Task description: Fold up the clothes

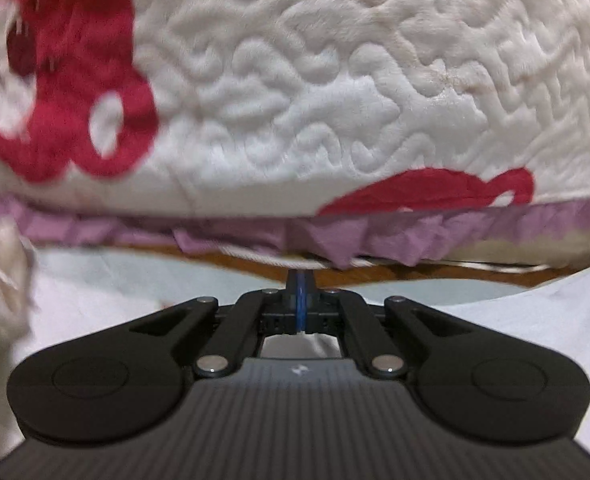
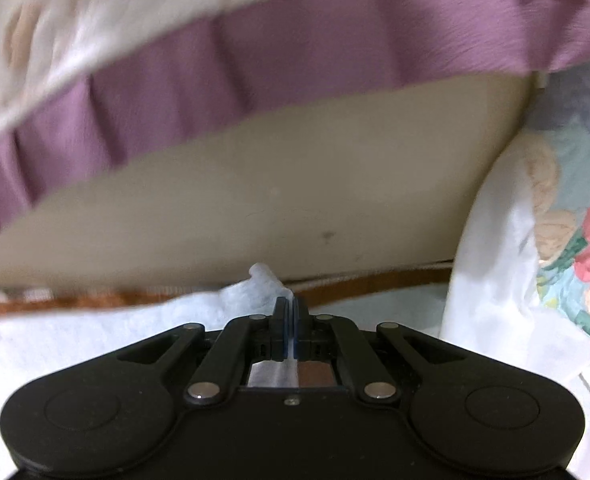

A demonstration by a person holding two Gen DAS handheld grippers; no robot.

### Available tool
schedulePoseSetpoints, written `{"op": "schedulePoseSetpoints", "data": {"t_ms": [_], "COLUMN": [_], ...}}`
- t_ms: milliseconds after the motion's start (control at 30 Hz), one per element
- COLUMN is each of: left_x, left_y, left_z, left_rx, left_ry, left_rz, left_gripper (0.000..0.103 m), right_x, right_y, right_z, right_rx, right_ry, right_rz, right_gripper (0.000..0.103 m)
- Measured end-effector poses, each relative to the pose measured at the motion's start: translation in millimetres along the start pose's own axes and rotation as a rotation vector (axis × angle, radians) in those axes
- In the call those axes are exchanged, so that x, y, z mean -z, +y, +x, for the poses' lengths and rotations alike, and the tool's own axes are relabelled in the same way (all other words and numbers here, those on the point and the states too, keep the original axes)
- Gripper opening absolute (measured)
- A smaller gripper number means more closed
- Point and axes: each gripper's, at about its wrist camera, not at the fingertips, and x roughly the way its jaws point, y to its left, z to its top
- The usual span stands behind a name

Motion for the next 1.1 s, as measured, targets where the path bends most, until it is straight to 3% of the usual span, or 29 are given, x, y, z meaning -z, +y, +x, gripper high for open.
{"op": "schedulePoseSetpoints", "data": {"t_ms": [67, 133, 200, 267, 367, 467, 567, 600, 700, 733, 800, 867, 933, 967, 1000, 1100], "left_x": [2.1, 9.4, 16.7, 24.0, 35.0, 42.2, 38.3, 36.2, 29.7, 28.6, 26.5, 23.1, 22.9, 22.9, 20.7, 10.0], "left_y": [5.7, 2.9, 0.0, -2.9, -7.2, -8.9, -7.4, -7.1, -14.1, -19.1, -29.0, -47.2, -66.2, -75.4, -79.2, -83.0], "left_z": [1.0, 0.7, 0.4, 0.1, -0.4, -0.1, 7.1, 10.8, 20.1, 22.9, 28.4, 26.4, 14.1, 6.5, 1.2, -5.4], "left_rx": [0.053, 0.038, 0.023, 0.007, -0.016, -0.008, 0.070, 0.098, 0.118, 0.089, 0.029, -0.050, -0.089, -0.106, -0.118, -0.138], "left_ry": [0.031, 0.040, 0.050, 0.059, 0.073, 0.079, 0.083, 0.084, 0.092, 0.093, 0.094, 0.079, -0.002, -0.051, -0.082, -0.111], "left_rz": [-0.066, -0.066, -0.065, -0.065, -0.064, -0.081, -0.123, -0.134, -0.128, -0.095, -0.030, 0.094, 0.198, 0.251, 0.267, 0.264], "left_gripper": [0.003, 0.010, 0.027, 0.042, 0.043, 0.060, 0.067, 0.070, 0.068, 0.067, 0.003, 0.002, 0.002, 0.002, 0.002, 0.002], "right_x": [0.4, 1.8, 2.8, 4.3, 7.9, 9.4, 18.9, 21.2, 25.1, 25.5, 24.4, 20.7, 18.9, 18.5, 17.7, 9.4], "right_y": [1.7, 2.7, 0.4, -3.2, -19.0, -43.5, -59.6, -63.0, -62.3, -60.2, -54.3, -43.8, -31.7, -23.7, -16.5, -9.9], "right_z": [4.1, 10.5, 15.3, 11.9, -3.5, -8.2, -10.4, -8.9, -3.6, -0.4, 6.6, 14.3, 19.2, 21.6, 23.1, 10.4], "right_rx": [0.010, 0.011, 0.022, 0.087, 0.172, 0.085, -0.094, -0.147, -0.219, -0.228, -0.207, -0.154, -0.129, -0.130, -0.143, -0.136], "right_ry": [0.015, 0.041, 0.058, 0.028, -0.048, -0.008, 0.062, 0.081, 0.099, 0.104, 0.097, 0.079, 0.061, 0.056, 0.057, -0.042], "right_rz": [-0.022, -0.024, 0.005, 0.027, 0.085, 0.170, 0.252, 0.283, 0.331, 0.335, 0.303, 0.254, 0.207, 0.164, 0.118, 0.061], "right_gripper": [0.001, 0.001, 0.002, 0.002, 0.010, 0.013, 0.041, 0.042, 0.044, 0.044, 0.048, 0.057, 0.057, 0.046, 0.005, 0.003]}}
